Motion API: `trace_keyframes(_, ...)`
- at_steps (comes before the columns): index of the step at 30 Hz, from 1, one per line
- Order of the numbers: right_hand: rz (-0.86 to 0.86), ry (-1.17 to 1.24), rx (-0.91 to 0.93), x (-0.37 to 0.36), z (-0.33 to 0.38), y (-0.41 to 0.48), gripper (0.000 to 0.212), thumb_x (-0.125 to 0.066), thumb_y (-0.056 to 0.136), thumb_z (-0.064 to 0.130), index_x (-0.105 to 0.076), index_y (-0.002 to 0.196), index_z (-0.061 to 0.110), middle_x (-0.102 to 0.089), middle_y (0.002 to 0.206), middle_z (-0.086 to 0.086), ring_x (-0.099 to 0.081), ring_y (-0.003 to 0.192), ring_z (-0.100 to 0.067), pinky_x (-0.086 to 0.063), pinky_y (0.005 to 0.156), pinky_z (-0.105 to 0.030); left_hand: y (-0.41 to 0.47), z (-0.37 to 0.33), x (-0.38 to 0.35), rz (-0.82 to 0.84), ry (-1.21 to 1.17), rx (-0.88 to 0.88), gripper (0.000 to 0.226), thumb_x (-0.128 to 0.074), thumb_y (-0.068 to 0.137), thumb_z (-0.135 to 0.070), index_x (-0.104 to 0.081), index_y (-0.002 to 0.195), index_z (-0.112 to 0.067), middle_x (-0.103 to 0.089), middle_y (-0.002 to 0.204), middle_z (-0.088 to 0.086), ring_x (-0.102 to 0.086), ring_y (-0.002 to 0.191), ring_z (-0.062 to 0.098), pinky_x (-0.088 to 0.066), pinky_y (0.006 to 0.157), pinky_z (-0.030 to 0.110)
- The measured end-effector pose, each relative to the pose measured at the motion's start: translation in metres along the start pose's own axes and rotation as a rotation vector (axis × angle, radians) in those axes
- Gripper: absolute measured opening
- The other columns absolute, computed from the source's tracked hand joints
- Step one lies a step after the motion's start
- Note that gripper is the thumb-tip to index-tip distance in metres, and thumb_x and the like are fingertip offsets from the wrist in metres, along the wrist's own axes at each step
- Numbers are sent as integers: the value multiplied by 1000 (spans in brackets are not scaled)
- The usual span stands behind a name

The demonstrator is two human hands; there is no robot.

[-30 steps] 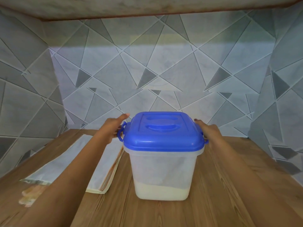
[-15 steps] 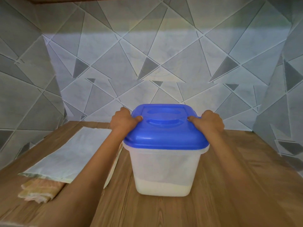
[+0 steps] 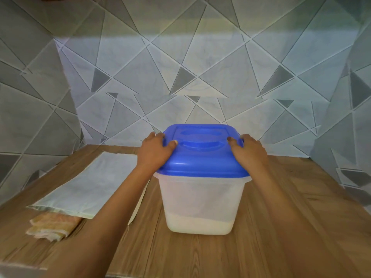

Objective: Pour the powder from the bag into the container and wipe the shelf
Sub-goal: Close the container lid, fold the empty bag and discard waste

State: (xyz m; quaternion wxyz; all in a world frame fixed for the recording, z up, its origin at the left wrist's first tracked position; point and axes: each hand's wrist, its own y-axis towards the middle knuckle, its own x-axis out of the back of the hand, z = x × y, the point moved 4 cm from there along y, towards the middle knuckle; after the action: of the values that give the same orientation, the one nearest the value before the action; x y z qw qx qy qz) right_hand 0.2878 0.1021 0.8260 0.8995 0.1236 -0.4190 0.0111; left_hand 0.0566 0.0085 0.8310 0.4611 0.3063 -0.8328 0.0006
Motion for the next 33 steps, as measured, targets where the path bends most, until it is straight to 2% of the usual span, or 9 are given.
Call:
trace_keyframes(2, -109, -51, 223, -8, 2, -24, 58, -35, 93, 52, -45, 137, 16, -33, 152, -10, -25, 143, -29, -23, 117, -44, -28, -3, -2, -78, -81, -179, 64, -42, 83, -60, -49, 134, -21, -35, 151, 10, -30, 141, 27, -26, 114, 42)
trace_keyframes(3, -206, -61, 352, -12, 4, -39, 55, -34, 92, 52, -52, 131, 17, -40, 149, -8, -29, 142, -27, -25, 116, -44, -42, -5, -6, -127, -107, -257, 68, -37, 79, -64, -51, 132, -24, -37, 150, 6, -28, 142, 24, -24, 115, 42)
trace_keyframes(6, -486, -62, 544, -16, 6, -59, 46, -38, 90, 43, -70, 107, 15, -68, 120, -5, -58, 119, -27, -46, 101, -42, -58, -4, -20, -265, -43, -393, 60, -37, 80, -62, -63, 119, -24, -55, 137, 3, -44, 133, 25, -35, 109, 44)
trace_keyframes(9, -602, -55, 591, -17, 5, -53, 39, -44, 89, 36, -74, 98, 12, -75, 100, -4, -66, 104, -26, -52, 91, -40, -49, -3, -25, -441, -6, -470, 48, -45, 83, -55, -70, 104, -20, -70, 109, 0, -61, 113, 27, -48, 94, 41)
trace_keyframes(12, -626, -88, 610, -23, 5, -41, 39, -44, 89, 36, -74, 98, 11, -75, 99, -4, -67, 103, -27, -53, 90, -40, -35, -1, -31, -490, -8, -503, 46, -48, 82, -53, -72, 100, -19, -72, 101, -1, -63, 109, 27, -50, 92, 39)
trace_keyframes(17, -646, -76, 580, -40, 8, 1, 40, -44, 89, 37, -74, 98, 12, -75, 98, -4, -67, 102, -27, -53, 91, -42, 13, 3, -49, -431, -8, -507, 49, -45, 82, -56, -71, 100, -18, -73, 102, -1, -62, 111, 28, -48, 93, 40)
trace_keyframes(23, -700, -77, 561, -61, 12, 60, 37, -46, 87, 36, -75, 93, 13, -76, 93, -2, -69, 97, -26, -53, 87, -36, 76, 3, -72, -438, -37, -528, 48, -46, 82, -52, -72, 99, -16, -74, 100, 1, -63, 109, 30, -47, 94, 41)
trace_keyframes(33, -653, -116, 530, -89, 14, 156, 39, -46, 87, 38, -75, 91, 13, -76, 89, -2, -70, 91, -25, -54, 86, -37, 167, 0, -107, -372, -76, -501, 50, -44, 83, -54, -70, 104, -17, -72, 106, 2, -60, 114, 30, -46, 96, 43)
